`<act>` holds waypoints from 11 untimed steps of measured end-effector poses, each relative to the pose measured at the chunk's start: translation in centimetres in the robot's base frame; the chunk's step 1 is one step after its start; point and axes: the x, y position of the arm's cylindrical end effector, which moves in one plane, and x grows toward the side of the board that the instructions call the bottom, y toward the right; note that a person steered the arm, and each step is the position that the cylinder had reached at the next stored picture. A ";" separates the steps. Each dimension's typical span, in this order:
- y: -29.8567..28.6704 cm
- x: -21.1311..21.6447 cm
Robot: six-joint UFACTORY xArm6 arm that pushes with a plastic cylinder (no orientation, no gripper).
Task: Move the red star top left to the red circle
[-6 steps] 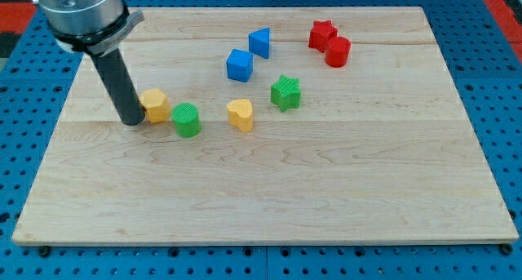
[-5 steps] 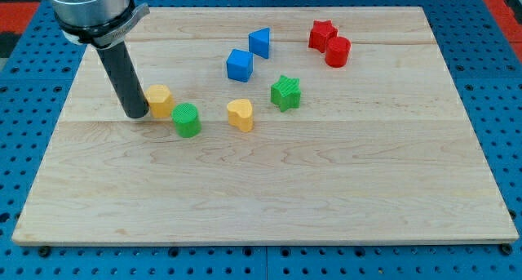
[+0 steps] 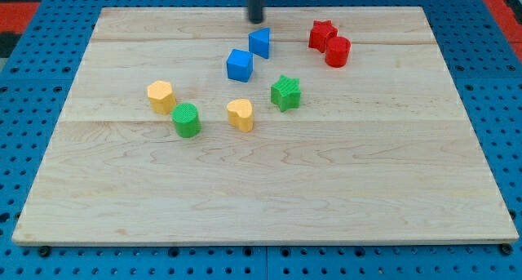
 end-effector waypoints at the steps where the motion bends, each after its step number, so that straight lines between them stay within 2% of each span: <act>1: 6.8 1.1; 2: 9.5 3.6; 3: 5.8 3.6; 5: 5.2 3.6; 6: 4.4 0.3; 8: 3.8 -1.1; 9: -0.8 -0.8; 10: -11.8 0.7; 11: -12.7 7.8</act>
